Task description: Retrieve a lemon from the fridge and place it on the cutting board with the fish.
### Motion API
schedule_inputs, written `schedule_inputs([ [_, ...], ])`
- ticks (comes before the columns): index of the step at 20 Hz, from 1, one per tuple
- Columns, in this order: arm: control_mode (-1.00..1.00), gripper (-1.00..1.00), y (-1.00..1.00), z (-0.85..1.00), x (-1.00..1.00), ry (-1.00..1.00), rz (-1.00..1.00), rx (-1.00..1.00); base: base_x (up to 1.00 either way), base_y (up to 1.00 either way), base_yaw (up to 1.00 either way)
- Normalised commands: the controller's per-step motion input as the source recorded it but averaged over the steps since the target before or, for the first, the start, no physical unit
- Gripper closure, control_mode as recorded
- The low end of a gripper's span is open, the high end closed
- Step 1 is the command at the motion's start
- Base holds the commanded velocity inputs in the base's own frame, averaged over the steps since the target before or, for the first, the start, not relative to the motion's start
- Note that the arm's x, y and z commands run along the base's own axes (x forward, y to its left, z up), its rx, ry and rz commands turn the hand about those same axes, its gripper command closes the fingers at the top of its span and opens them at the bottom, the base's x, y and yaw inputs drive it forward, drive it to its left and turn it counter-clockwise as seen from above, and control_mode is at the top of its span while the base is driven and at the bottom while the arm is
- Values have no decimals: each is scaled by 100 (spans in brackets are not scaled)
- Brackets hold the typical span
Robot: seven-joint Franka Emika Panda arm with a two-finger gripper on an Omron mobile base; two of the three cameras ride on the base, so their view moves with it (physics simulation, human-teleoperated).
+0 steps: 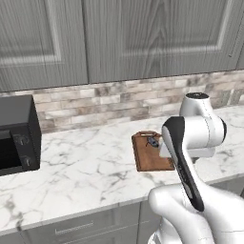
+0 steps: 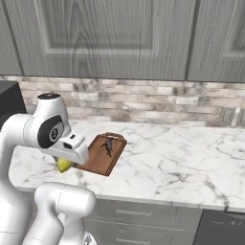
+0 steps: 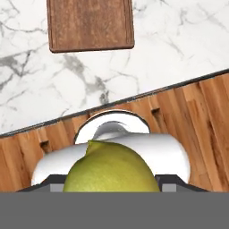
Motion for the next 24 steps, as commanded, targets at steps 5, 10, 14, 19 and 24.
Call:
schedule_inputs([
  [5, -100, 100, 0, -29, 100, 0, -13, 0, 0, 0, 0],
  [10, -100, 100, 9, -45, 75, -1, -6, 0, 0, 0, 0],
  [14, -100, 100, 8, -45, 79, 0, -5, 0, 0, 0, 0],
  [19, -100, 100, 0, -43, 74, 0, -3, 0, 0, 0, 0],
  [24, -100, 100, 0, -52, 72, -1, -4, -2, 0, 0, 0],
])
